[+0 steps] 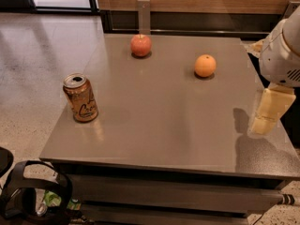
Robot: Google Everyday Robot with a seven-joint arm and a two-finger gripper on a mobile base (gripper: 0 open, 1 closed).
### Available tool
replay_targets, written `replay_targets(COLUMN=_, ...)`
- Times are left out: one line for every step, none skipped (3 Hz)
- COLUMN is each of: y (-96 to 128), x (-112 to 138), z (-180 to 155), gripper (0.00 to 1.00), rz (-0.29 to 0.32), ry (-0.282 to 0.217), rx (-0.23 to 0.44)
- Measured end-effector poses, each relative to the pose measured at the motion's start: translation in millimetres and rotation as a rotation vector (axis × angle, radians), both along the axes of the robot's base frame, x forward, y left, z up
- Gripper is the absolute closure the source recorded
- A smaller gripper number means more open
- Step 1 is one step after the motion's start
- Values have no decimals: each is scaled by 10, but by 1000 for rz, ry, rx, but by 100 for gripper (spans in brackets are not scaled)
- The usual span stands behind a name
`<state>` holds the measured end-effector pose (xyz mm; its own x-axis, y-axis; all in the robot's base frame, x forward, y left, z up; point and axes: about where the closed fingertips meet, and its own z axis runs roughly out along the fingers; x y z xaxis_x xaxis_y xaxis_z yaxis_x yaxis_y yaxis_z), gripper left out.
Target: Move orange near orange can
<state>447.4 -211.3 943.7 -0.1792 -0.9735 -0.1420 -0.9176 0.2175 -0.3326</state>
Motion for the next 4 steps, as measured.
replay_targets(y=0, x=0, z=0, gripper=0, rz=0, ry=0, rx=0)
replay_targets(y=0, x=0, z=0, gripper=0, rz=0, ry=0, rx=0)
replay_targets(y=-1, x=158, z=-5, gripper=0, rz=-7, ry=-27, rx=67)
replay_targets(y=-117, x=743, z=-5, gripper=0, rz=-43, ry=-136, rx=297)
